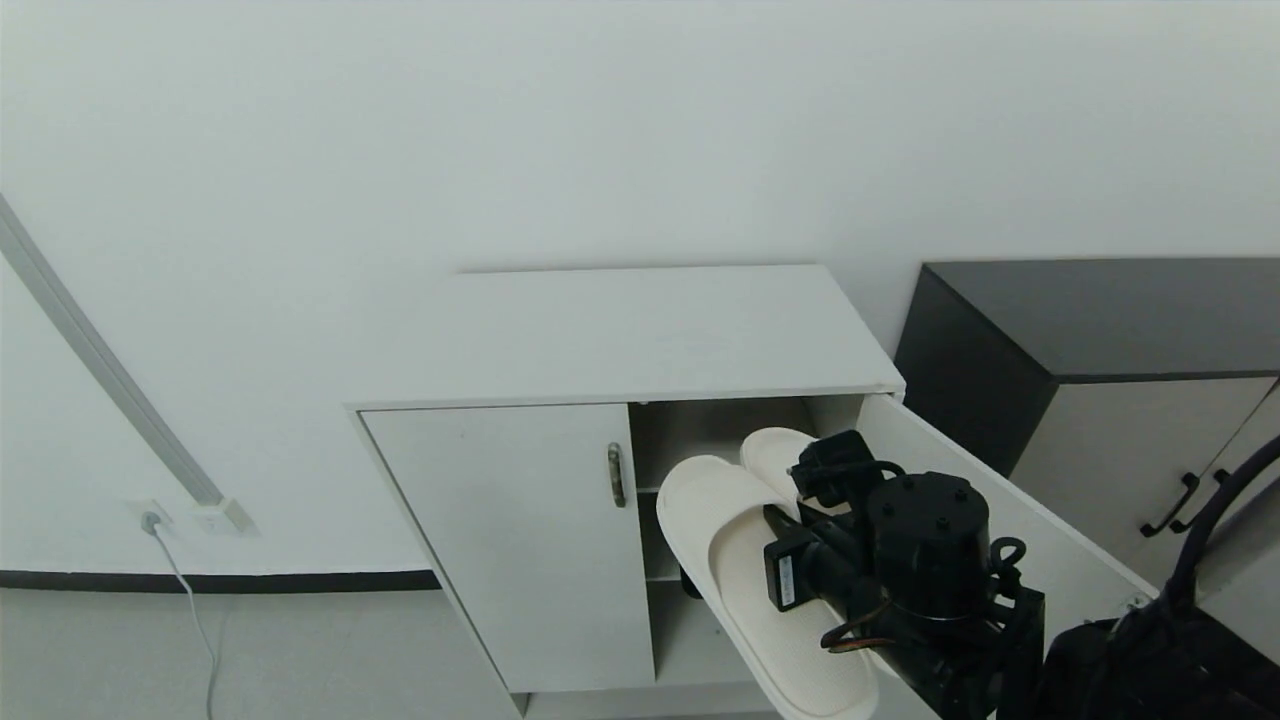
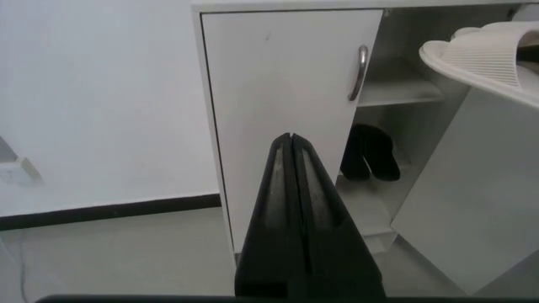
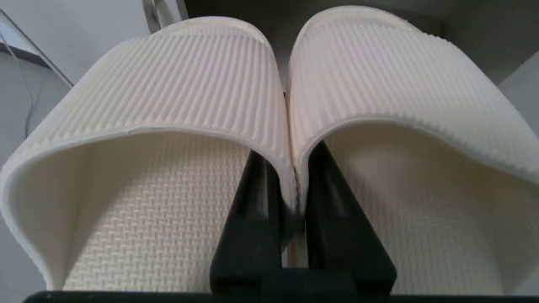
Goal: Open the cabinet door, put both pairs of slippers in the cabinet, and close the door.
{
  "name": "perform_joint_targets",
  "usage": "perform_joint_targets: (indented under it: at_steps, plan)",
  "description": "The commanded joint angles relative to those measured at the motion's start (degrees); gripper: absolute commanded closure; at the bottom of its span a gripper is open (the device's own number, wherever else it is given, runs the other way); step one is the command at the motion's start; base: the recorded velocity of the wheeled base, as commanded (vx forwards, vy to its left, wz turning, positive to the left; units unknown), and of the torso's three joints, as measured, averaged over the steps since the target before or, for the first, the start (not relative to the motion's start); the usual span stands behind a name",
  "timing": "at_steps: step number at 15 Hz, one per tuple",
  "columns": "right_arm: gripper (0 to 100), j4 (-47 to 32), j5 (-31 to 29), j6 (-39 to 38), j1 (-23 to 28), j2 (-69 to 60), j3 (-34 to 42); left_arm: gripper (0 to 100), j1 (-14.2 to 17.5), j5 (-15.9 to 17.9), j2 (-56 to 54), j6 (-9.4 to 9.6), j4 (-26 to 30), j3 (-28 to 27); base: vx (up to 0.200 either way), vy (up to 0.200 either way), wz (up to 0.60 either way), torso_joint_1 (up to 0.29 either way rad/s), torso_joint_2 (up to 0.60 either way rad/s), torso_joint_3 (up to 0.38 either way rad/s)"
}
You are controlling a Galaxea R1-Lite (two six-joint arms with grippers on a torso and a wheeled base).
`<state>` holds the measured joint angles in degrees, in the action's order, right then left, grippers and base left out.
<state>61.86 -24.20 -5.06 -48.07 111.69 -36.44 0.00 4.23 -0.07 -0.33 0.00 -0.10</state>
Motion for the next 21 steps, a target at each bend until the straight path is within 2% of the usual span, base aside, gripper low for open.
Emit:
perform_joint_targets:
  at_steps: [1, 11, 21]
  plan:
    - [100, -0.1, 0.0, 0.0, 0.0, 0.2, 0.1, 100, 0.0, 0.0, 0.1, -0.02, 0.0, 0.0, 0.000, 0.000, 0.00, -0.222, 0.56, 0.320]
    - [100, 0.0, 0.0, 0.0, 0.0, 1.0, 0.1, 100, 0.0, 0.0, 0.1, -0.02, 0.0, 0.0, 0.000, 0.000, 0.00, -0.200, 0.52, 0.317]
    - [100, 1.0, 0.0, -0.2, 0.3, 1.9, 0.1, 100, 0.1, 0.0, 0.1, -0.20, 0.0, -0.1, 0.000, 0.000, 0.00, -0.123, 0.47, 0.342]
